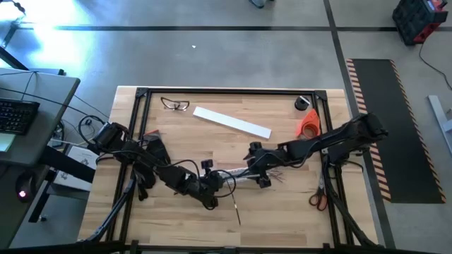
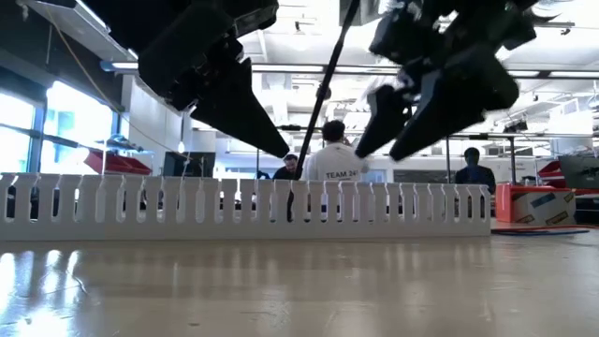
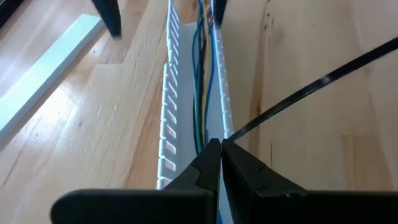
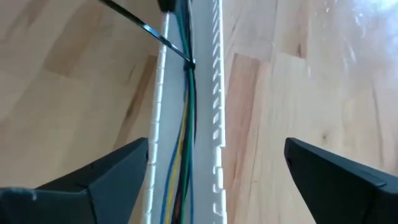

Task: Ziptie cables
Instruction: Put the ziptied cables into the the white cable duct

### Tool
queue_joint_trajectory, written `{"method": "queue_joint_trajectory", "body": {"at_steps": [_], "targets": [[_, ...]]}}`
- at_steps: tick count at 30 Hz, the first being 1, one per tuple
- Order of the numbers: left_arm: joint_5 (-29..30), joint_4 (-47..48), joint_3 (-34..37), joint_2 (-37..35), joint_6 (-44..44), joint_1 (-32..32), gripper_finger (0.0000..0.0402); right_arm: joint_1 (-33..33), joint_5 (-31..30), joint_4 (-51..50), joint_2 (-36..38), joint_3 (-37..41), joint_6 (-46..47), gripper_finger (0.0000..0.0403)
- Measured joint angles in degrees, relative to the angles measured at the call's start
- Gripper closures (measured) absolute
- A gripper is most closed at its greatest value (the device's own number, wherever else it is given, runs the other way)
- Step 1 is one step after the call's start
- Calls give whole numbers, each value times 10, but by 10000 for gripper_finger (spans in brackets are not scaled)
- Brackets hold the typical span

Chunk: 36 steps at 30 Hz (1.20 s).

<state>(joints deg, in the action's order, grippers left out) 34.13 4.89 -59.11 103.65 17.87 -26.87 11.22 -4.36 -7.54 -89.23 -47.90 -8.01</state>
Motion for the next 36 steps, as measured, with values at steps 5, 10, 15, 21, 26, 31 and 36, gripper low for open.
{"method": "queue_joint_trajectory", "body": {"at_steps": [5, 10, 15, 21, 26, 31, 36], "targets": [[34, 62, -7, -17, 0, -20, 402, 7, -1, -53, 30, 0, 7, 49], [93, 136, -52, -38, 47, -68, 402, 39, -4, 36, 41, 56, 22, 71], [22, 153, -60, -31, 141, -115, 402, 81, -51, 172, 42, 126, 69, 92], [10, 211, -40, -1, 250, -151, 402, 103, -102, 191, 42, 156, 135, 107], [16, 214, -9, 21, 255, -139, 402, 103, -73, 188, 36, 178, 162, 131], [41, 202, 3, 31, 199, -100, 402, 122, -69, 152, 37, 183, 185, 159], [44, 176, 4, 31, 107, -60, 402, 142, -97, 109, 46, 183, 207, 181]]}}
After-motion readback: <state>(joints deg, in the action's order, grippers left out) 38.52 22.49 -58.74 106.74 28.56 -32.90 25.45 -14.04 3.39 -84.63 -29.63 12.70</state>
